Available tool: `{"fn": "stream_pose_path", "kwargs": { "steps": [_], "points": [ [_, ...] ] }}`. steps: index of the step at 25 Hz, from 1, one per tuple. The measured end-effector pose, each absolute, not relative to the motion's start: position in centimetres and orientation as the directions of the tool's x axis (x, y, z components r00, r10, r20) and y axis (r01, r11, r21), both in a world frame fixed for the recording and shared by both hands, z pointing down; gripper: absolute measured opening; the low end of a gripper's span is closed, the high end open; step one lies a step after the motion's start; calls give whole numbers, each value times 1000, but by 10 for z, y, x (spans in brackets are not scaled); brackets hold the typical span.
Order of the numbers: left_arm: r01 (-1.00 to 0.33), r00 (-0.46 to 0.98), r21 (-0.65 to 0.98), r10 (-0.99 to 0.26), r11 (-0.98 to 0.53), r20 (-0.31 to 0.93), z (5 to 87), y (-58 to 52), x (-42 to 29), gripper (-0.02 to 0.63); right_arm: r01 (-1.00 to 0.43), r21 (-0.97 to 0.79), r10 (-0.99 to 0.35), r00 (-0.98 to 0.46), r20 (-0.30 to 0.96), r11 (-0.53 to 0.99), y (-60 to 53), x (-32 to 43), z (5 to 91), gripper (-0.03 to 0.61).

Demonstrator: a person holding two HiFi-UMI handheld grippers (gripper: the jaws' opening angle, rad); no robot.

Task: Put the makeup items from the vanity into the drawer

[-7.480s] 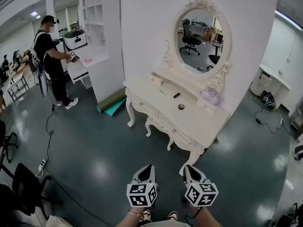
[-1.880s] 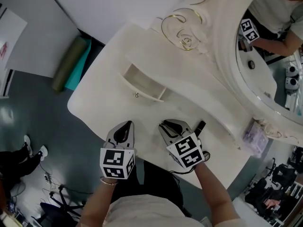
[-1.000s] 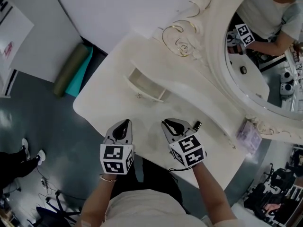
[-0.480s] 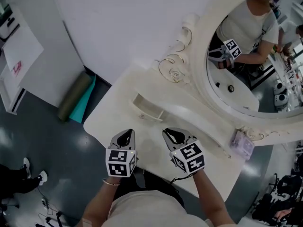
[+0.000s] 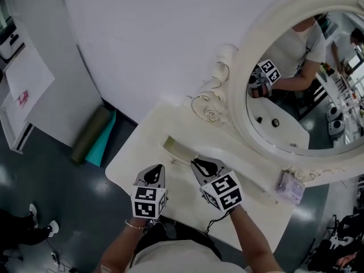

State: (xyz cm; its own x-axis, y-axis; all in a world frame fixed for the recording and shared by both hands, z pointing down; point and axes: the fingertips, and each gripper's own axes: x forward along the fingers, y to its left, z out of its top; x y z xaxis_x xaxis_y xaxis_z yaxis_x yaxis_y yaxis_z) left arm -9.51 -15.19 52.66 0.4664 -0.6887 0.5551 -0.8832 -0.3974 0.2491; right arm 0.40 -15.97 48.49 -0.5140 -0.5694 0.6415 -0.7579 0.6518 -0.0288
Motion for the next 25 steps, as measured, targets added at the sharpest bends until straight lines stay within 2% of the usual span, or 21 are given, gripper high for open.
{"fn": "stream_pose_path", "kwargs": {
  "steps": [11,25],
  "points": [
    [-903,429,265,-676,-338,599,551,-169,-109,8,-719,-58,-528,-561,638,693,-201,-23,505,52],
    [-929,367,284,-664,-235,651,579,-157,-128,8,-666,-11,-505,-576,642,746,-222,-48,527,54]
  ]
}}
